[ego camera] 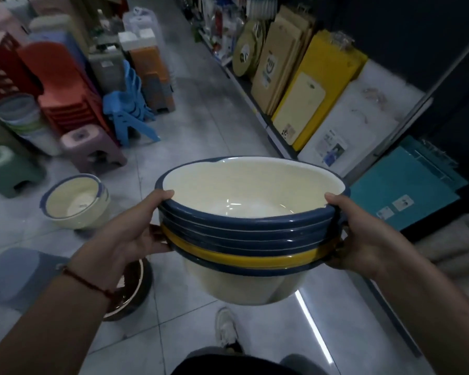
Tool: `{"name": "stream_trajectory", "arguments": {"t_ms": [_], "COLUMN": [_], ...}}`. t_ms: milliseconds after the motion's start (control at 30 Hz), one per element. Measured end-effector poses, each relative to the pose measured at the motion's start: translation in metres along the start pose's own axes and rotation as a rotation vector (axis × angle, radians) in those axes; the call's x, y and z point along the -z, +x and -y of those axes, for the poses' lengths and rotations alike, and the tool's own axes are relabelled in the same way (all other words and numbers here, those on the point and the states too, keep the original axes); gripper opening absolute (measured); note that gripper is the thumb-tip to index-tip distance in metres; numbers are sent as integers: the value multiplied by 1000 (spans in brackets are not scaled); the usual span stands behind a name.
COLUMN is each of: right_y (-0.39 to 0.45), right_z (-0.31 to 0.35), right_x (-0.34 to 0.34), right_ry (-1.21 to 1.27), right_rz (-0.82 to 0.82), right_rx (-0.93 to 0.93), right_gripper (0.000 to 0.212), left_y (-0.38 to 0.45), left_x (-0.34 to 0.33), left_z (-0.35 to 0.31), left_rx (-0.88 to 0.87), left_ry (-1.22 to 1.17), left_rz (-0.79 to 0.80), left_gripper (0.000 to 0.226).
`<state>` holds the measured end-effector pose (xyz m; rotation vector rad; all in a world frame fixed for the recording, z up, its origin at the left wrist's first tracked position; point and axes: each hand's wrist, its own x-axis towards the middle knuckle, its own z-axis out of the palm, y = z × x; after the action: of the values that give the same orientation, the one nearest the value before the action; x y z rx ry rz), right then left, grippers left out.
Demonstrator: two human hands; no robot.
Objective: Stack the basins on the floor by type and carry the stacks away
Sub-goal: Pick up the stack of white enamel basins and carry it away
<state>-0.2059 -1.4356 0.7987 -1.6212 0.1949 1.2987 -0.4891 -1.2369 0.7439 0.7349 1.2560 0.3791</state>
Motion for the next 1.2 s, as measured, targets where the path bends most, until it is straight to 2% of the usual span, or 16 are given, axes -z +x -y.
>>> {"name": "stream_trajectory", "arguments": {"t_ms": [133, 300, 433, 700, 800, 900, 1033, 1133, 1200], "right_y": [34, 78, 119, 199, 218, 239, 265, 288, 303], "right_z": [52, 115, 162, 287, 337, 379, 415, 438, 453], "right_x": [-27, -45, -51, -43, -39, -40, -48, -57, -68], "right_ry": [11, 11, 35, 40, -12, -38, -89, -94, -115], "right_rz": [16, 11, 26, 23, 72, 82, 117, 123, 134], "right_rx": [9, 18, 10, 3, 26, 29, 42, 50, 55], "right_gripper": [47, 55, 44, 34, 30, 30, 29, 29, 29], "left_y": [40, 81, 120, 195, 217, 237, 264, 284, 299], "left_x": [-10, -34, -63, -158, -189, -212, -226, -233, -231], "left_z": [-55, -108, -138, -207, -229, -249, -278, -300, -310], "left_rx": [-16, -28, 13, -4, -1, -17, -7, -33, -30], "left_ry": [10, 29, -16, -21, -65, -94, -107, -117, -127], "left_rz": [23, 33, 26, -62, -78, -101, -113, -107, -100], "left_gripper": [72, 73, 71, 68, 74, 66, 87, 80, 88]}}
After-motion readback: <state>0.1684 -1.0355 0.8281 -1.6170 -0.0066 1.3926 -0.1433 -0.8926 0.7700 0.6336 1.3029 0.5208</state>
